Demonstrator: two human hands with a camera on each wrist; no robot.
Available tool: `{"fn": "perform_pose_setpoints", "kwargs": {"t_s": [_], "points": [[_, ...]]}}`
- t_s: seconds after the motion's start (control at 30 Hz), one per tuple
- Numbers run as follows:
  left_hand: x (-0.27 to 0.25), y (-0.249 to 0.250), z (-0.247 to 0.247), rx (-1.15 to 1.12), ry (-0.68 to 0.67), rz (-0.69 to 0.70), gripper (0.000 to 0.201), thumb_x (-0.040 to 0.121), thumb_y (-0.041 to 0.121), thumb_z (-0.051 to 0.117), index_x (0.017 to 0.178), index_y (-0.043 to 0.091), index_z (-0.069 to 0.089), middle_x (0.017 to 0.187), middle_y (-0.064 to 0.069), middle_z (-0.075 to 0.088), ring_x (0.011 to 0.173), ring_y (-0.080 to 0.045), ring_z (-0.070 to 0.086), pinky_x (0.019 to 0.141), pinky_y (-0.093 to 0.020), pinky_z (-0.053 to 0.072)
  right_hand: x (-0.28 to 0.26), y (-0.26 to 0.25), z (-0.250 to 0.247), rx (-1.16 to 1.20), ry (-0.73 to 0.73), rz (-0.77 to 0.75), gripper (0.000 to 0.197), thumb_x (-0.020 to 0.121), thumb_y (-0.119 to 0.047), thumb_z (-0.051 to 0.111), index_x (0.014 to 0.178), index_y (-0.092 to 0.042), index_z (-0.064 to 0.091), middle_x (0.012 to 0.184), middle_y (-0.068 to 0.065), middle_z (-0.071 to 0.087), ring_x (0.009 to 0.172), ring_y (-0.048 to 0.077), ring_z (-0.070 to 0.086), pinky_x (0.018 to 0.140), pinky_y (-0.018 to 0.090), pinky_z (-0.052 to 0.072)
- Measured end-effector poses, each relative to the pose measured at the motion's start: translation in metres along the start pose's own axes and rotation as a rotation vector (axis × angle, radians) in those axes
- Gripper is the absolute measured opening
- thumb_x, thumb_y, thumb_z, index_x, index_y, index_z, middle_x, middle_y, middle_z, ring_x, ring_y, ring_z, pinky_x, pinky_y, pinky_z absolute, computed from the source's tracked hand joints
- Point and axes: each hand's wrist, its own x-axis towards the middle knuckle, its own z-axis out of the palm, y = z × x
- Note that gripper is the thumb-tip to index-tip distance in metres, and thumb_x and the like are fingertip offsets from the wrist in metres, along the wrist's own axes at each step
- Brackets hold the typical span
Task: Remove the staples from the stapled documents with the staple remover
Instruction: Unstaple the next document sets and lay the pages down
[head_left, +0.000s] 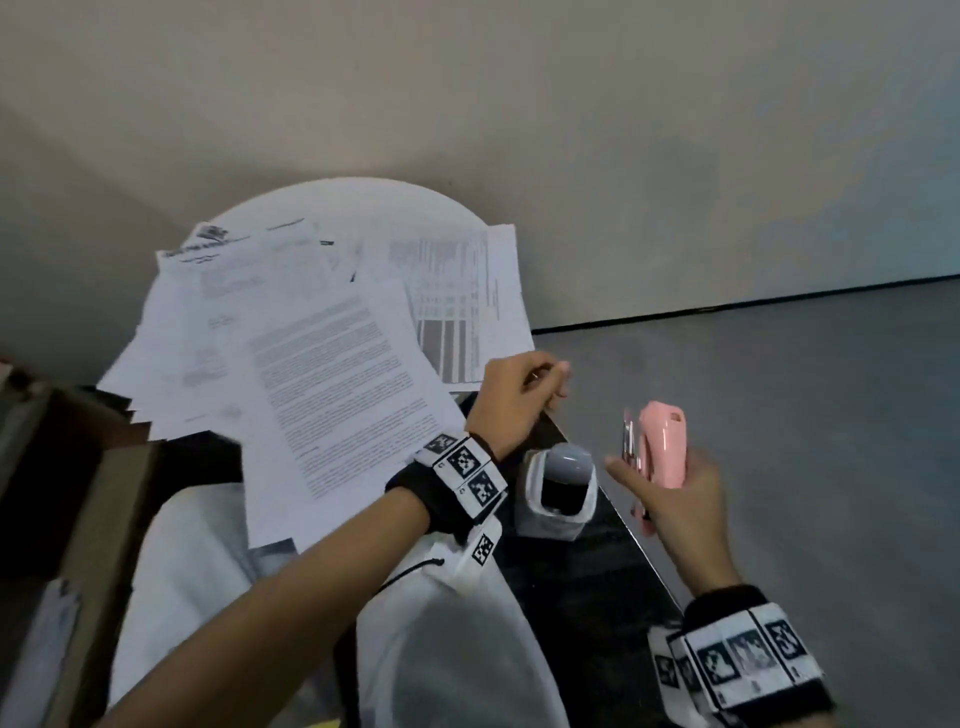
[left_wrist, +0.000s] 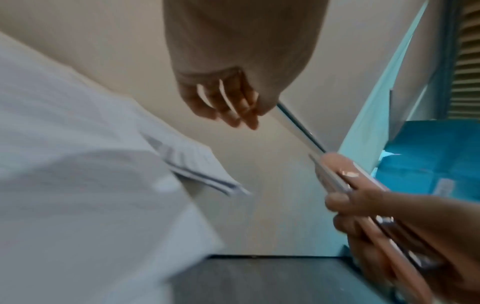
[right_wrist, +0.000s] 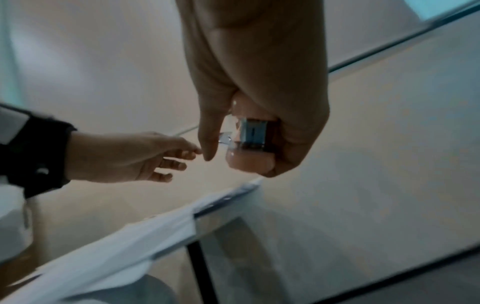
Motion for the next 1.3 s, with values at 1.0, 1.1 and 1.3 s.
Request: {"fn": "perform_pose_setpoints", "kwargs": {"t_s": [1.0,1.1,1.3], "points": [[-0.062,-0.074,-0.205,0.472,0.598,-0.533,0.049,0.076,0.014,0.074,0.121,0.015,0.052,0.121,-0.007,0.055,0.120,-0.028,0.041,0.100,-0.042,0.030,0.016,-0.091,0.242,-0.398,-0.251,-0.211,0.039,0.072,-0.006,0.079,0.074,-0.018,0.042,0.118,0.019,0.048,0.100,0.036,0.056,0.082,0.038,0.053],[-0.064,-0.081,-0.211,0.457,0.604,-0.328,0.017,0.073,0.003,0.075,0.087,0.012,0.072,0.127,-0.001,0.049,0.123,-0.026,0.037,0.099,-0.035,0.031,0.021,-0.093,0.237,-0.360,-0.258,-0.173,0.033,0.070,-0.006,0.081,0.091,-0.005,0.055,0.112,0.018,0.051,0.090,0.032,0.060,0.069,0.033,0.055],[-0.058,-0.084,-0.228,0.431,0.498,-0.375,0.024,0.070,0.015,0.081,0.093,0.014,0.075,0.155,-0.005,0.020,0.142,-0.026,0.009,0.113,-0.033,0.011,0.031,-0.093,0.230,-0.374,-0.301,-0.175,0.052,0.068,-0.006,0.081,0.111,0.004,0.053,0.099,0.014,0.058,0.084,0.027,0.060,0.065,0.028,0.046]]}}
